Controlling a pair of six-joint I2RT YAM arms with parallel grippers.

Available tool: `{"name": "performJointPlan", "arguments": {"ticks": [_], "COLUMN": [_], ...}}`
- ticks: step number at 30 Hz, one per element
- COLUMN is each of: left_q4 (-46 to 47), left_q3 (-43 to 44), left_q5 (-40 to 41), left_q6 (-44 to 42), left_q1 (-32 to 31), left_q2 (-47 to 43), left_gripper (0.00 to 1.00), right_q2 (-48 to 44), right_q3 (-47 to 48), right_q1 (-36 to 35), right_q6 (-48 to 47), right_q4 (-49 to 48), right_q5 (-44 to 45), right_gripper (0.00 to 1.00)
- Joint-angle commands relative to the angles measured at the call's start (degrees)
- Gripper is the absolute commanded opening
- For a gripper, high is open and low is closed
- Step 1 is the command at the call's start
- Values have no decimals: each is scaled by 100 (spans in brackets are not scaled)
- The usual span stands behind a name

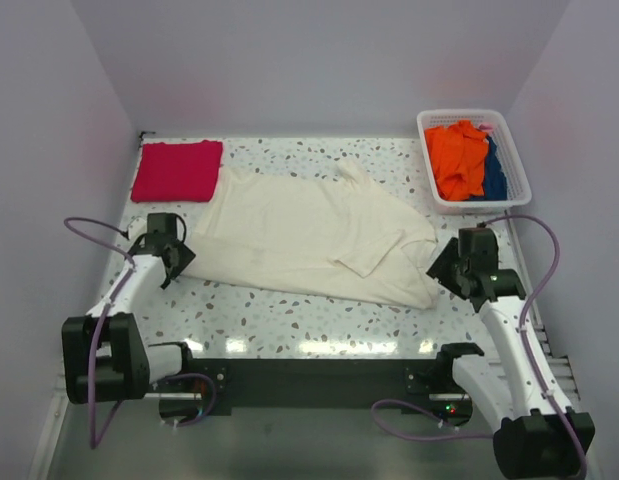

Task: Fold and stack the t-shirts
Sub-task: Fold the tshirt

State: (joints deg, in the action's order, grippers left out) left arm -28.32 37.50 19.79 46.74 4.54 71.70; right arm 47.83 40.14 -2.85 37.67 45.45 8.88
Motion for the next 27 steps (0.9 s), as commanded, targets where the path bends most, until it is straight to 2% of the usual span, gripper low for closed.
{"name": "performJointPlan", "arguments": {"ticks": [1, 4, 6, 9, 10, 13, 16, 20, 23, 27], "left_q4": [19, 247, 483, 870, 898, 1003, 1196, 1276, 1311, 1101], "left_q3": [38, 117, 161, 240, 328, 434, 451, 539, 601, 855], "left_q5": [183, -89, -449, -1142, -1414, -1741, -2180, -2672, -3015, -3087], "left_q6": [-42, -314, -559, -858, -921, -1123, -1228, -1448, -1641, -1957], "left_q1": [74, 65, 65, 56, 30, -189, -601, -831, -858, -858], "left_q2": [-410, -780, -973, -983, -939, -737, -631, -430, -315, -253], "left_gripper": [68, 72, 73, 72, 72, 71, 71, 71, 71, 71], "right_q2": [-169, 101, 401, 1077, 1462, 2114, 3070, 3687, 3926, 4225], "right_q3": [168, 379, 512, 687, 775, 1021, 1188, 1400, 1461, 1444], "right_q1": [39, 4, -92, -750, -1204, -1691, -1771, -1929, -1938, -1956], "right_q6": [-126, -610, -682, -507, -463, -331, -313, -366, -366, -304], "right_q4": [131, -194, -361, -834, -923, -1354, -1872, -2259, -2461, -2682], "right_q5": [-141, -806, -853, -433, -110, -36, -316, -449, -502, -686], "right_gripper": [58, 59, 59, 58, 58, 57, 56, 57, 57, 57]}}
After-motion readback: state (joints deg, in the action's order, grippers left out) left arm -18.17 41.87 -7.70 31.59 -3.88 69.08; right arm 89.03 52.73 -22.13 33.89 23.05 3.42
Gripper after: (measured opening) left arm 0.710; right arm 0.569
